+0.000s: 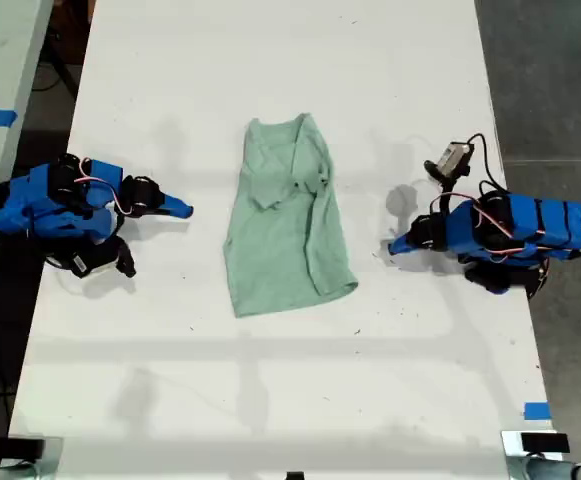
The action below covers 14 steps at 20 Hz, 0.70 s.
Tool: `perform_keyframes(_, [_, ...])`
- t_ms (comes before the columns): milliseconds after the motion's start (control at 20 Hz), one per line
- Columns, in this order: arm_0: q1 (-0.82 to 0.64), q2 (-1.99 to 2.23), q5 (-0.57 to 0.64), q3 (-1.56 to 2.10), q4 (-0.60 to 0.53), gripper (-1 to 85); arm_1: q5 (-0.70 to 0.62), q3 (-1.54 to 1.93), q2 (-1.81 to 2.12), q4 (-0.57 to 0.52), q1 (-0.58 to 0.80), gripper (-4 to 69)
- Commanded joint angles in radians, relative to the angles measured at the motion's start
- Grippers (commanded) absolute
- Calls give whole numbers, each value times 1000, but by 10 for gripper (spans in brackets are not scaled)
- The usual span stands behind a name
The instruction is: Fold t shirt
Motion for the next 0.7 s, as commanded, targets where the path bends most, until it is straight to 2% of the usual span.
perform_keyframes(0, [-2, 5, -21, -5, 5, 0, 9, 60, 15, 3, -11, 11])
perform_keyframes(650, [-18, 5, -14, -3, -8, 0, 12, 60, 15, 3, -11, 11])
